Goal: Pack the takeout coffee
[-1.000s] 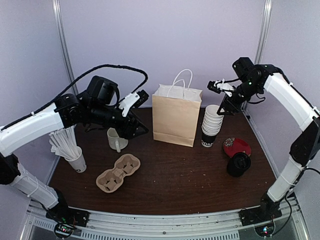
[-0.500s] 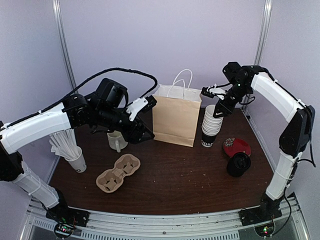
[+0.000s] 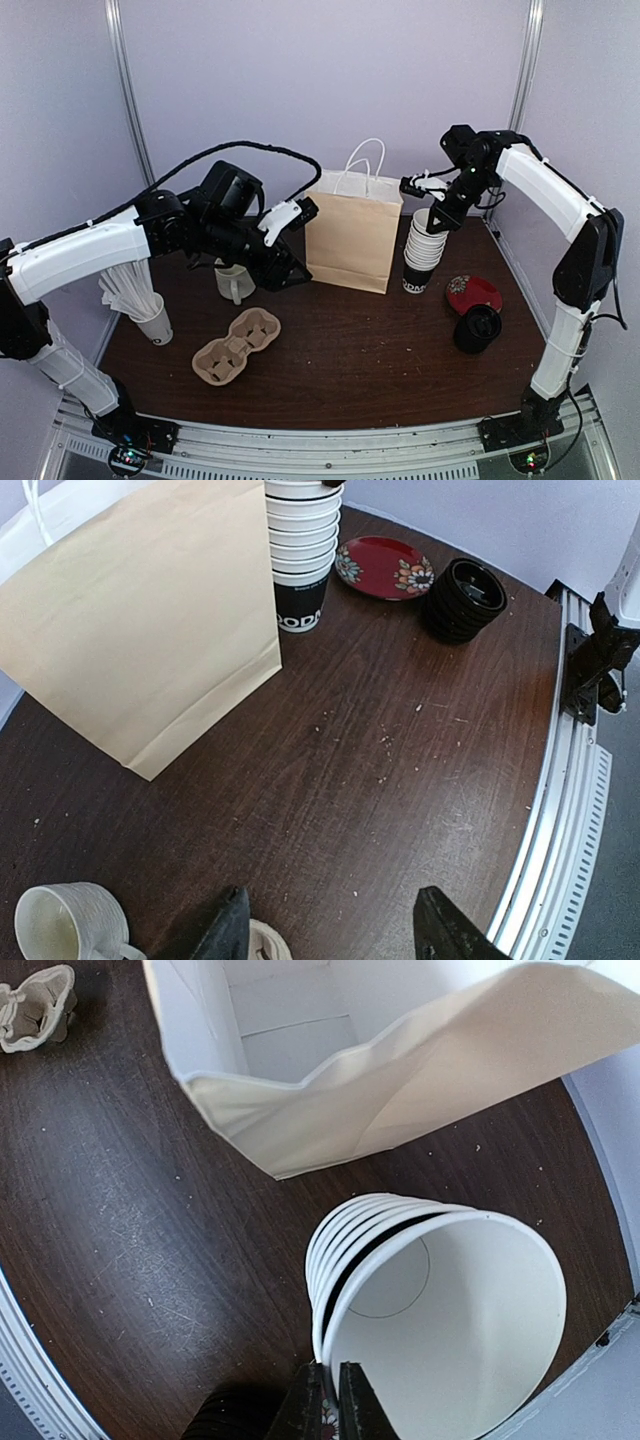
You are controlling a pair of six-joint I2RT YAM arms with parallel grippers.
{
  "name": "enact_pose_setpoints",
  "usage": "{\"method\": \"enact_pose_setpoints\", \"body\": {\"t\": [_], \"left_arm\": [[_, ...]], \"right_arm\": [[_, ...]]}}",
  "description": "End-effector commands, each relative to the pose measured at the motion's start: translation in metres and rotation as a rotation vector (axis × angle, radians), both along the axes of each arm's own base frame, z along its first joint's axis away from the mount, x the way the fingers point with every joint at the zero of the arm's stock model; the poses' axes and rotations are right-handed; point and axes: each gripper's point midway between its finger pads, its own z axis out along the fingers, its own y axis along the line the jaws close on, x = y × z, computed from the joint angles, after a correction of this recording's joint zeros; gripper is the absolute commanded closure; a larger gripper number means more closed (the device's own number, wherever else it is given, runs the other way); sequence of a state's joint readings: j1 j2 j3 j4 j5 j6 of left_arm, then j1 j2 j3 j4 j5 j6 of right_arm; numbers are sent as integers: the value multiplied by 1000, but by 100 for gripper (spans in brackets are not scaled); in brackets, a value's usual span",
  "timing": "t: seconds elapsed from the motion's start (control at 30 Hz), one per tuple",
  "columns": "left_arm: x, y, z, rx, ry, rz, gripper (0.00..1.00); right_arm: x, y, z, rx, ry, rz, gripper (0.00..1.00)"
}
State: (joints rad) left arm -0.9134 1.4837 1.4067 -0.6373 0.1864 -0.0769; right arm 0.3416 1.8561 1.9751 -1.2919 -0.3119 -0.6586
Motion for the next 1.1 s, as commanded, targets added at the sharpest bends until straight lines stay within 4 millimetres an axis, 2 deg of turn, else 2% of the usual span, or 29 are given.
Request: {"method": "enact_pose_setpoints", "body": {"t": [0.0,0.47,0.7,0.9,1.07], "left_arm": [[2,-8,11,-32,-24,-4,41],[-1,-7,1,-11,-17,-5,41],[-2,-7,-2,-1,-16,-8,41],[-3,-7,-4,2,-16,-9,41],[-3,-7,-5,6,-17,-13,41]], "right_arm": [[1,-1,5,-21,-11,0,90],[2,-2,-4,-53,8,-6,82],[1,-1,0,-52,11,-2,100],[6,-5,20,-67,-54,-3,100],[21,-11,30,-110,-118,-18,100]]}}
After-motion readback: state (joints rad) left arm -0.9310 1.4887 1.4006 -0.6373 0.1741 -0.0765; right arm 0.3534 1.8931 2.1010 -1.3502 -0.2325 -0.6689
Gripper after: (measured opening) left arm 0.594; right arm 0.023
